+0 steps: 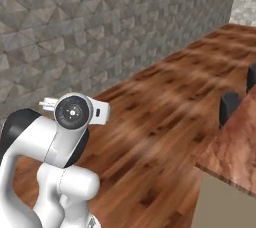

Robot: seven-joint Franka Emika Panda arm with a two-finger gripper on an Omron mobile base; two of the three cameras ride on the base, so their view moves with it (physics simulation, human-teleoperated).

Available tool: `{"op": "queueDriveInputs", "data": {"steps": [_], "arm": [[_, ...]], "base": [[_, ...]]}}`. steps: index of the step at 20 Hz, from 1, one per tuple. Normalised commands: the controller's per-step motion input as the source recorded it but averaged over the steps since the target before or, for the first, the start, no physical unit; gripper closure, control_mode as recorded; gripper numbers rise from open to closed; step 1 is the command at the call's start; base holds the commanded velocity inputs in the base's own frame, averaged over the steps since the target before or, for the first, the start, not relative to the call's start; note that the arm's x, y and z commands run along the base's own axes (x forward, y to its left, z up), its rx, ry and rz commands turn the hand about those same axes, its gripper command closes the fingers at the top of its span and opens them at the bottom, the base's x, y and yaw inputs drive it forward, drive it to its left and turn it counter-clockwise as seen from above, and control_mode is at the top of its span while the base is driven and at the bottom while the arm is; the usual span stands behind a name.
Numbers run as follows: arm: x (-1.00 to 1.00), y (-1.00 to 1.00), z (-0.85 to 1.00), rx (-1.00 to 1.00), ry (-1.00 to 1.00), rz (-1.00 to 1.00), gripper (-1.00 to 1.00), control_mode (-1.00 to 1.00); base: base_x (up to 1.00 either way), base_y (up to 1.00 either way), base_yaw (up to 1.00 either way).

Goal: There is a bowl on the dining counter. Grab a lemon wedge from the fridge and place it in the bowl. Then get the liquor bottle and glass cup from the cabinet and place them next to the bowl.

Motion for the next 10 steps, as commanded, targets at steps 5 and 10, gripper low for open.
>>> {"op": "queueDriveInputs", "data": {"steps": [5, 10], "arm": [[0.00, 0.00, 0.00, 0.00, 0.00, 0.00, -1.00, 1.00], [0.00, 0.00, 0.00, 0.00, 0.00, 0.00, -1.00, 1.00]], "base": [[1.00, 0.70, -0.46], [1.00, 0.68, -0.41]]}}
